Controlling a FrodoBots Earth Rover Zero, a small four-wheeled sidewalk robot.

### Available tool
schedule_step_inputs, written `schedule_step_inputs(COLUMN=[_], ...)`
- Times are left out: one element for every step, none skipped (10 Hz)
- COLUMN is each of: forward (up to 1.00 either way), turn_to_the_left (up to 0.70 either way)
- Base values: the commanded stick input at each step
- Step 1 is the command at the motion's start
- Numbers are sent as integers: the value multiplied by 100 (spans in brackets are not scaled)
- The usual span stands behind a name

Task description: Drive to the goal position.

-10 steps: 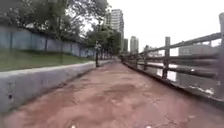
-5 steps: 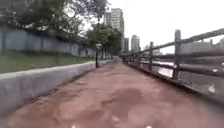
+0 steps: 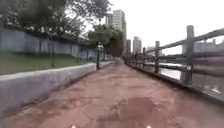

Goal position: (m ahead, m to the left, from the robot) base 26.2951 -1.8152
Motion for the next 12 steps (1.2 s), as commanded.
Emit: schedule_step_inputs(forward=[100,100,100,100,100,100,100,100,100,100,100,100], turn_to_the_left=[-27,3,3,3,3,3,3,3,3,3,3,-32])
